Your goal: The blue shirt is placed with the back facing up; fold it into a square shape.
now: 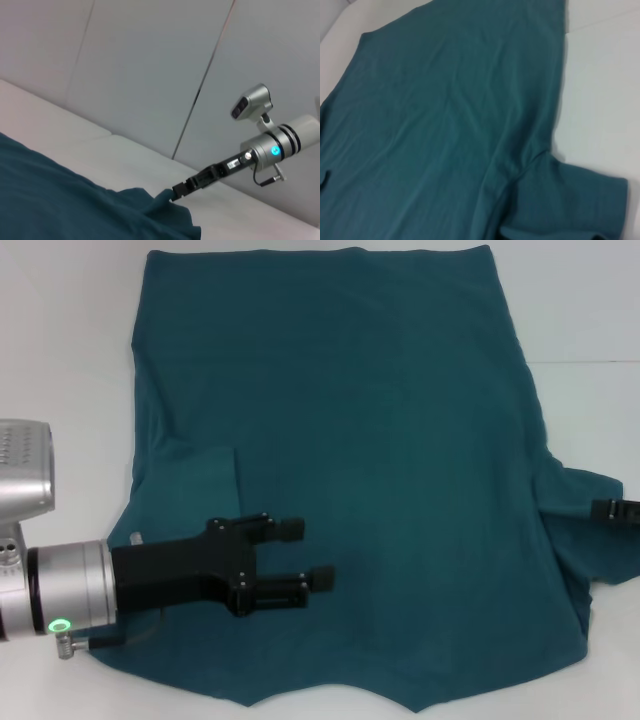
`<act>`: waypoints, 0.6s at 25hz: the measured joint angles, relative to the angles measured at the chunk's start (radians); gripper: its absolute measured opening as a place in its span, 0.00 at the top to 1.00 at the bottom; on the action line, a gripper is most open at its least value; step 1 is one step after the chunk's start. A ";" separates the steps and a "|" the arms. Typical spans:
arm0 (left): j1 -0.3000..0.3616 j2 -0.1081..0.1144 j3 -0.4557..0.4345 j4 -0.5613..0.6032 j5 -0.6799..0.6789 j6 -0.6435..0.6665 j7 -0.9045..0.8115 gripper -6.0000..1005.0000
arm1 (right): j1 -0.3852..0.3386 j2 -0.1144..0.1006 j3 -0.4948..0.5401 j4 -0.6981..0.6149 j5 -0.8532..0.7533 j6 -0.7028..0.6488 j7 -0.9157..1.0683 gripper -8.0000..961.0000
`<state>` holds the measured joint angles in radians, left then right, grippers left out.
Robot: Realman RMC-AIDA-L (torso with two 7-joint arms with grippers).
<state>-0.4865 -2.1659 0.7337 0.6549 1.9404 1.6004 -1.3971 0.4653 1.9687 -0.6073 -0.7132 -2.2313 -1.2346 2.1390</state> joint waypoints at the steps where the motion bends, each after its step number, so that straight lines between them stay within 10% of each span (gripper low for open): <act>1: -0.001 0.000 0.000 0.000 0.003 -0.001 0.000 0.17 | 0.001 0.000 0.000 0.000 0.000 0.000 0.000 0.05; 15: -0.010 0.000 0.001 -0.010 0.005 -0.012 0.000 0.17 | 0.015 -0.005 0.009 -0.011 0.003 0.003 0.000 0.05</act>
<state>-0.4969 -2.1659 0.7349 0.6445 1.9449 1.5881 -1.3973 0.4799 1.9633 -0.5982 -0.7244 -2.2284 -1.2320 2.1386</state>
